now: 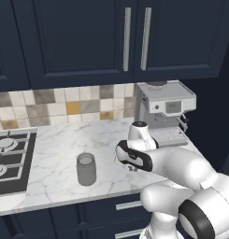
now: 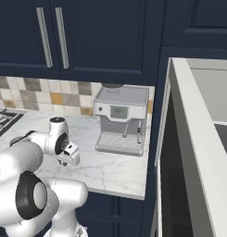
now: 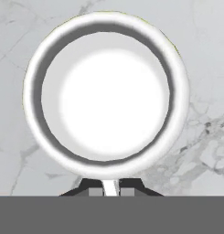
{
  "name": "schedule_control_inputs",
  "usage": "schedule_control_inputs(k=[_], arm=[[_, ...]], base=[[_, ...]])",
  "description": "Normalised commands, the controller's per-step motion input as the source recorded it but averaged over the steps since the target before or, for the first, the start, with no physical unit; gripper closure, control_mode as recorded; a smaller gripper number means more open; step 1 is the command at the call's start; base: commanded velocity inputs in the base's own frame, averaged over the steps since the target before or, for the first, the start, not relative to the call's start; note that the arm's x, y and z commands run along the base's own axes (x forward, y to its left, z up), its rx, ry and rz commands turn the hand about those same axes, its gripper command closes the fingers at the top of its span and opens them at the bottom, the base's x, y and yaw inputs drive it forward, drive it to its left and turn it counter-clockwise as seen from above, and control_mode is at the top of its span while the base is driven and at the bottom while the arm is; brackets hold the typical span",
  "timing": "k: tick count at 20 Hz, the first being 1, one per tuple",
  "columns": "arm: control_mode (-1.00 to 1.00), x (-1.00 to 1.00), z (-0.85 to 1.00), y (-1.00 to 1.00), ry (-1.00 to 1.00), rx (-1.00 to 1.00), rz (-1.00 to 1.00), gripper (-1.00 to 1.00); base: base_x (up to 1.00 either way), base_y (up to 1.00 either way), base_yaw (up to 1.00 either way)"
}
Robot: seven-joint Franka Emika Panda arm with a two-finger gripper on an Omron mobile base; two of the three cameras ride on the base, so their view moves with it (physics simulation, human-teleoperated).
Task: Pick the mug from the counter and place it inside the microwave. Then close the microwave.
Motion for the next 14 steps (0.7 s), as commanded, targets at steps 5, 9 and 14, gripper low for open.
schedule_control_inputs(k=[5,9,14], arm=[[-1.00,-0.37,0.30,-0.04,-0.01,0.00,0.06,1.00],[-1.00,-0.26,0.51,-0.11,0.00,0.00,0.04,1.00],[-1.00,-0.15,0.56,-0.27,0.00,0.00,0.01,1.00]], base=[[0.00,0.00,0.00],[0.00,0.00,0.00],[0.00,0.00,0.00]])
